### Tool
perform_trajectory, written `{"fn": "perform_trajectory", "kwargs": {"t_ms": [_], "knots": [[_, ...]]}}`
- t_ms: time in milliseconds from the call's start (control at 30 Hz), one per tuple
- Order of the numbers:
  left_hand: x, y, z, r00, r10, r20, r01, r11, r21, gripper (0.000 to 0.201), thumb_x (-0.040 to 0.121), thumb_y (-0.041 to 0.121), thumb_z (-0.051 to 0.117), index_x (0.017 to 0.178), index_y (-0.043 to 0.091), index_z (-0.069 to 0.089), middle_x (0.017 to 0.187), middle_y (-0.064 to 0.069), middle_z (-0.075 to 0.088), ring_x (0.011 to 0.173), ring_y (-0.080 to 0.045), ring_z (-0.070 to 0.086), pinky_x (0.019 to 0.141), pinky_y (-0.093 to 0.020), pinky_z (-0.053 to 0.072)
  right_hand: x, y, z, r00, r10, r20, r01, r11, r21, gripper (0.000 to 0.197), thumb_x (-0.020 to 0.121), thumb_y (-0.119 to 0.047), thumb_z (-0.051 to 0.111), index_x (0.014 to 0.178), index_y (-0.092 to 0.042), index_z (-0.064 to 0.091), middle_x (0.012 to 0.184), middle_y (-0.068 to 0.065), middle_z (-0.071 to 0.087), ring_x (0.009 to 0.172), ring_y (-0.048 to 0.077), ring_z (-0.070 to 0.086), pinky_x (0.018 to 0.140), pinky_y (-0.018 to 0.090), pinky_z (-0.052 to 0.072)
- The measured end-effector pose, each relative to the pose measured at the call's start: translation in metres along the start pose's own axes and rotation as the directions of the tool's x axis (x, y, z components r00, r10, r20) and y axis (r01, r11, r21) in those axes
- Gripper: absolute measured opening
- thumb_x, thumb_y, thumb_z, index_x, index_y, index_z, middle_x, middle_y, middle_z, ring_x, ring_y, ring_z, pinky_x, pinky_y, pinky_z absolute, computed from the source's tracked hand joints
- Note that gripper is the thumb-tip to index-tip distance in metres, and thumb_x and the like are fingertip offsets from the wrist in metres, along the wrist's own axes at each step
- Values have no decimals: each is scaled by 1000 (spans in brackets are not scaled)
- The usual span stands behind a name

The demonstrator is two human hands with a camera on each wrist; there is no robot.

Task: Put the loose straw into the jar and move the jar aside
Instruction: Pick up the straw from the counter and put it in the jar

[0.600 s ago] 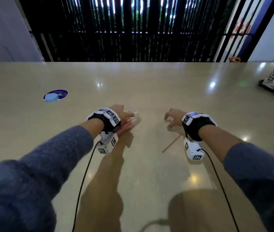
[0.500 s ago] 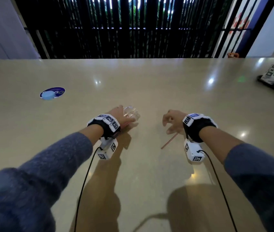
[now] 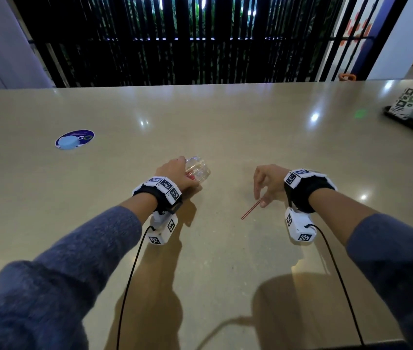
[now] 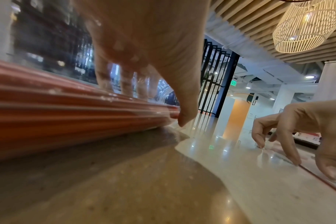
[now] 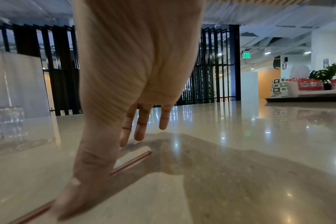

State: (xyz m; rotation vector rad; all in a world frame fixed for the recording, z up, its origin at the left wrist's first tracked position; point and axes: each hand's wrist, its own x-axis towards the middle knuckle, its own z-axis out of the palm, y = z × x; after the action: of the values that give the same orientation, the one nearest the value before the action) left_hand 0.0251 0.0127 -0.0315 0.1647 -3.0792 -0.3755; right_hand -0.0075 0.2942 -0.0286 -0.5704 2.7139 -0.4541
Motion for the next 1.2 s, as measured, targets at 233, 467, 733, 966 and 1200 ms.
{"fn": "perform_trajectory", "kwargs": {"t_ms": [233, 467, 733, 966, 1200], "knots": [[0, 0, -1, 1000, 14, 25, -14, 1000, 4, 72, 60, 58, 71, 114, 15, 52, 105, -3, 65, 81, -21, 55, 66, -30, 41, -4, 2, 1, 999, -46, 23, 47, 998, -40, 28, 53, -16, 91, 50, -32, 67, 81, -11, 55, 89, 19, 63, 85, 43, 55], [2, -1, 0, 999, 21, 31, -21, 1000, -3, 78, 58, 60, 71, 119, 15, 50, 106, -3, 65, 92, -23, 63, 68, -31, 46, -5, 6, 1, 996, -17, 86, 23, 997, -73, 17, 69, -25, 82, 64, -30, 67, 80, -13, 49, 79, 10, 51, 79, 34, 50], [2, -3, 0, 999, 35, 22, -34, 999, -31, 68, 63, 57, 67, 116, 17, 52, 105, -2, 66, 89, -23, 63, 67, -30, 45, 0, -8, 3, 963, 6, -268, 81, 947, 312, 9, 80, -2, 71, 81, -8, 64, 66, -4, 54, 52, -2, 52, 56, 14, 43], [-2, 2, -17, 976, 109, -190, -150, 964, -218, 74, 64, 59, 66, 126, 24, 47, 110, 7, 66, 97, -16, 66, 88, -36, 50, 23, -27, -23, 823, 220, -523, 235, 706, 668, 7, 93, -2, 54, 93, -4, 62, 63, 5, 58, 33, -5, 58, 38, 8, 42], [-6, 14, -32, 936, 144, -320, -244, 923, -297, 69, 58, 68, 65, 111, 30, 42, 115, 17, 65, 91, -11, 69, 87, -45, 53, 31, -80, -56, 715, 299, -633, 505, 405, 762, 31, 94, 8, 45, 87, -20, 34, 68, 12, 60, 38, 4, 65, 46, 15, 51]]}}
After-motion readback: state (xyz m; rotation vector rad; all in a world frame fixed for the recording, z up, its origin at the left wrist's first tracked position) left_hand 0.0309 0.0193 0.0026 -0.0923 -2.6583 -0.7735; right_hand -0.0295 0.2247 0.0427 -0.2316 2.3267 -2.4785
